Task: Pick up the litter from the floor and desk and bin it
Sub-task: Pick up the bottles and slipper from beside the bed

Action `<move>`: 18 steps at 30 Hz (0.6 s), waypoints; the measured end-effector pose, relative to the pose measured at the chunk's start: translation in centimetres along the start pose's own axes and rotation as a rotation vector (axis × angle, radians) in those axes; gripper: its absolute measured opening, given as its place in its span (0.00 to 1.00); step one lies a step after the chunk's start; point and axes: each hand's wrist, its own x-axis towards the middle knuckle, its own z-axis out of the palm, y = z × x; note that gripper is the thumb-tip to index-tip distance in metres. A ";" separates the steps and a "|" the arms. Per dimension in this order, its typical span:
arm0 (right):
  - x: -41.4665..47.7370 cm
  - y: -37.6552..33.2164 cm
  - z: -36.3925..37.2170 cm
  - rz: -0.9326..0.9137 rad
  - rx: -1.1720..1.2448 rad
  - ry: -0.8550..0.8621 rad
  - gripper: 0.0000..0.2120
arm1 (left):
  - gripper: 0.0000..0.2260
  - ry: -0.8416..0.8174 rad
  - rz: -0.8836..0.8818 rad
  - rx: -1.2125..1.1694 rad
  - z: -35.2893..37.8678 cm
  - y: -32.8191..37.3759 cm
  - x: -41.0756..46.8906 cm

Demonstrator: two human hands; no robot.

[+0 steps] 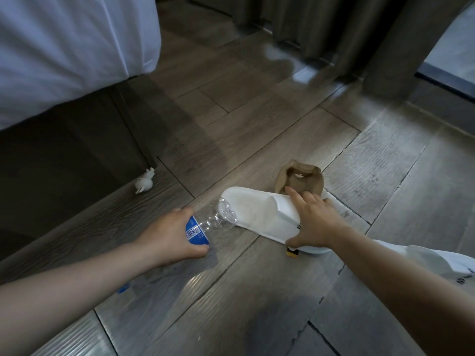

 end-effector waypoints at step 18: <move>-1.7 0.1 -4.3 0.171 0.272 0.185 0.29 | 0.22 0.007 0.000 0.000 -1.3 0.5 -1.0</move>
